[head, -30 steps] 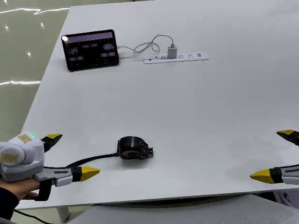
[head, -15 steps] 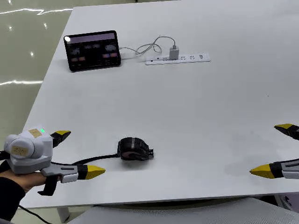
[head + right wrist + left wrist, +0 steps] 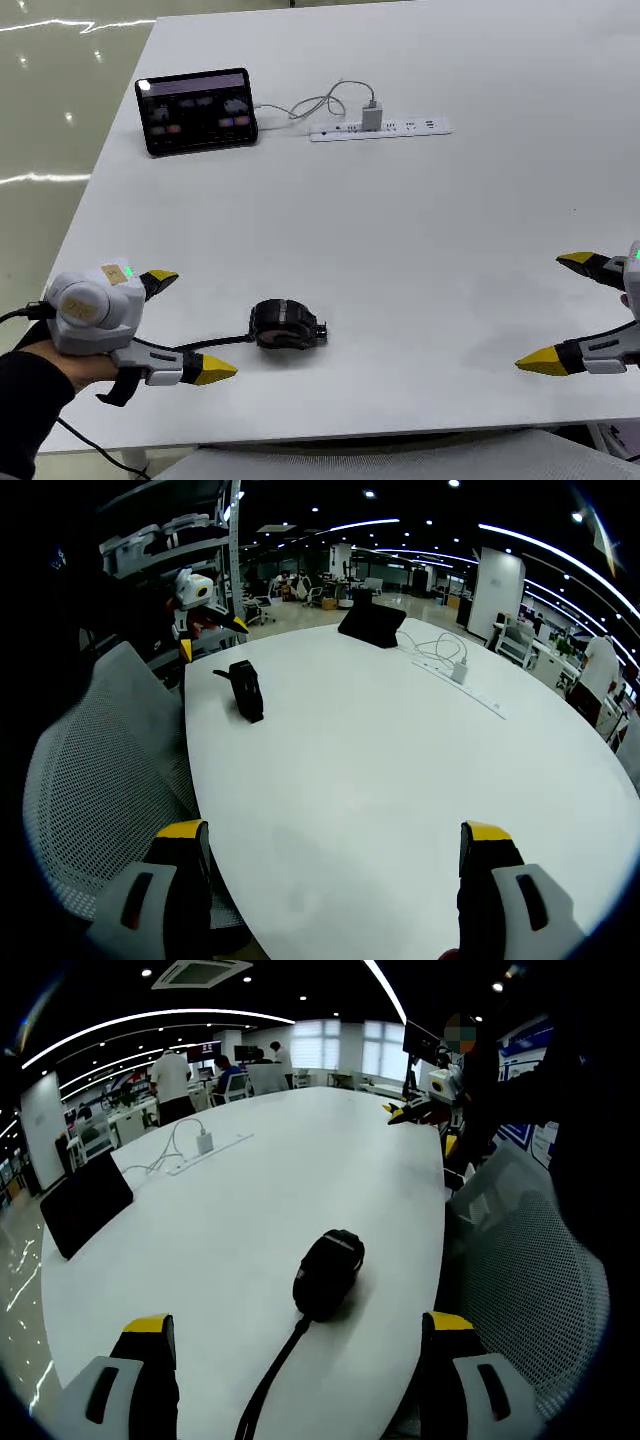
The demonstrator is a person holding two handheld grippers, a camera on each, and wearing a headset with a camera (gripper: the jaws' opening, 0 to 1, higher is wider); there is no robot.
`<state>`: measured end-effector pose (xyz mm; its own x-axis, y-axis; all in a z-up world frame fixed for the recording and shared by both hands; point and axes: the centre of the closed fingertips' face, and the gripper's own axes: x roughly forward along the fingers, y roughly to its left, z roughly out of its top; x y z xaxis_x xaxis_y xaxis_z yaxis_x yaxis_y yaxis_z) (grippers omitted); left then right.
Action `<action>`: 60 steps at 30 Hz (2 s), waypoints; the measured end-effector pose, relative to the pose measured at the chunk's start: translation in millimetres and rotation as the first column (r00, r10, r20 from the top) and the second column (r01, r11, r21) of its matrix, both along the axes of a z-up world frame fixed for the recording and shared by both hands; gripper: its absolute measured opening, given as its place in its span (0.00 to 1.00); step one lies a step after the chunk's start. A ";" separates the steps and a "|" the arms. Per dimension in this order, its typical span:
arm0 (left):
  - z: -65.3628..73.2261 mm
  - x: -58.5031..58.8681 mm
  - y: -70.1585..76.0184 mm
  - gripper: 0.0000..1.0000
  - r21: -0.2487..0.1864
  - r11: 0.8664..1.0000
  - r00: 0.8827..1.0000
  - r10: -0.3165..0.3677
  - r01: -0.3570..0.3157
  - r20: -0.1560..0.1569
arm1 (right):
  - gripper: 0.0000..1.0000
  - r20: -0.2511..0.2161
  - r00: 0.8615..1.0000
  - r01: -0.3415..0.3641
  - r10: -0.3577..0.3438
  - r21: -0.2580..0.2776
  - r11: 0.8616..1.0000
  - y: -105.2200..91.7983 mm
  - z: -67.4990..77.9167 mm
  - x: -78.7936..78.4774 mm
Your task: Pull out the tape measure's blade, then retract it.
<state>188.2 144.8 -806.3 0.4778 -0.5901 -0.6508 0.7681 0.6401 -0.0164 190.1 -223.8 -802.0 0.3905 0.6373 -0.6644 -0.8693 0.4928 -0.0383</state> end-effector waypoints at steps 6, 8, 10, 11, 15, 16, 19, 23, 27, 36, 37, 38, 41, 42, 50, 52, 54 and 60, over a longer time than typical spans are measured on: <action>3.6 2.7 -5.9 0.97 -0.015 1.000 1.000 -0.006 0.006 -0.010 | 1.00 0.006 1.000 -0.011 0.011 0.005 1.000 4.8 0.8 4.3; 0.3 4.3 -6.2 0.89 0.011 1.000 1.000 -0.020 0.020 -0.006 | 1.00 -0.022 1.000 -0.006 0.005 -0.003 1.000 6.0 -4.2 3.9; -2.3 5.5 -10.0 0.88 0.010 1.000 1.000 -0.028 0.028 -0.013 | 1.00 -0.027 1.000 -0.012 0.012 -0.001 1.000 9.7 -7.0 3.5; -3.4 5.6 -12.3 0.91 0.005 0.999 0.999 -0.032 0.033 -0.022 | 1.00 -0.027 0.999 -0.022 0.022 -0.004 1.000 12.3 -7.3 1.9; -9.3 5.0 -21.0 0.92 0.028 0.997 0.996 -0.078 0.079 -0.035 | 1.00 -0.035 0.999 -0.036 0.036 -0.005 0.999 20.9 -9.3 -0.4; -10.4 4.6 -23.1 0.92 0.031 0.996 0.995 -0.088 0.089 -0.039 | 1.00 -0.036 0.999 -0.039 0.039 -0.004 0.999 22.7 -9.8 -0.3; -14.6 5.2 -29.7 0.92 0.047 0.991 0.992 -0.121 0.123 -0.048 | 1.00 -0.039 0.998 -0.049 0.049 -0.003 0.999 29.3 -11.4 -0.3; -19.5 3.1 -37.7 0.93 0.099 0.978 0.981 -0.176 0.183 -0.077 | 1.00 -0.026 0.996 -0.082 0.082 0.007 0.997 40.8 -11.0 0.5; -21.6 8.2 -45.5 0.93 0.109 0.971 0.975 -0.205 0.214 -0.086 | 1.00 -0.020 0.994 -0.104 0.104 -0.001 0.995 50.4 -13.1 3.7; -27.2 8.7 -58.3 0.89 0.187 0.925 0.943 -0.313 0.330 -0.114 | 1.00 -0.006 0.986 -0.167 0.167 0.006 0.986 79.4 -12.6 4.8; -27.9 8.2 -59.5 0.89 0.188 0.922 0.940 -0.320 0.339 -0.120 | 1.00 -0.007 0.985 -0.170 0.170 0.007 0.985 82.0 -12.5 5.2; -29.6 6.4 -61.6 0.89 0.195 0.916 0.935 -0.330 0.351 -0.130 | 1.00 -0.007 0.984 -0.177 0.177 0.009 0.984 87.1 -12.4 6.0; -40.6 5.1 -57.0 0.89 0.275 0.877 0.917 -0.361 0.395 -0.167 | 1.00 -0.005 0.978 -0.208 0.208 0.011 0.978 101.5 -12.7 5.7; -43.7 3.4 -58.9 0.89 0.279 0.869 0.911 -0.370 0.408 -0.180 | 1.00 -0.005 0.974 -0.227 0.227 0.009 0.974 107.8 -13.4 4.5; -49.0 4.0 -70.9 0.84 0.293 0.839 0.888 -0.414 0.458 -0.203 | 0.99 0.006 0.945 -0.326 0.326 0.011 0.945 143.7 -17.1 0.3; -49.9 8.9 -72.6 0.78 0.334 0.806 0.872 -0.456 0.489 -0.176 | 0.96 0.011 0.939 -0.345 0.344 0.019 0.939 150.6 -22.0 0.7; -53.9 7.8 -74.0 0.73 0.329 0.806 0.871 -0.451 0.491 -0.196 | 0.95 0.011 0.936 -0.353 0.353 0.024 0.935 158.0 -24.0 0.0; -60.3 10.5 -81.1 0.63 0.338 0.795 0.863 -0.464 0.505 -0.198 | 0.90 -0.002 0.928 -0.372 0.372 0.040 0.928 178.4 -36.3 2.5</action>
<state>198.7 63.7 -866.6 0.1144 -0.4357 -0.8928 0.9861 0.1586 0.0489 192.6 -45.4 -838.3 0.1145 0.7608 -0.6388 -0.9907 0.1351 -0.0166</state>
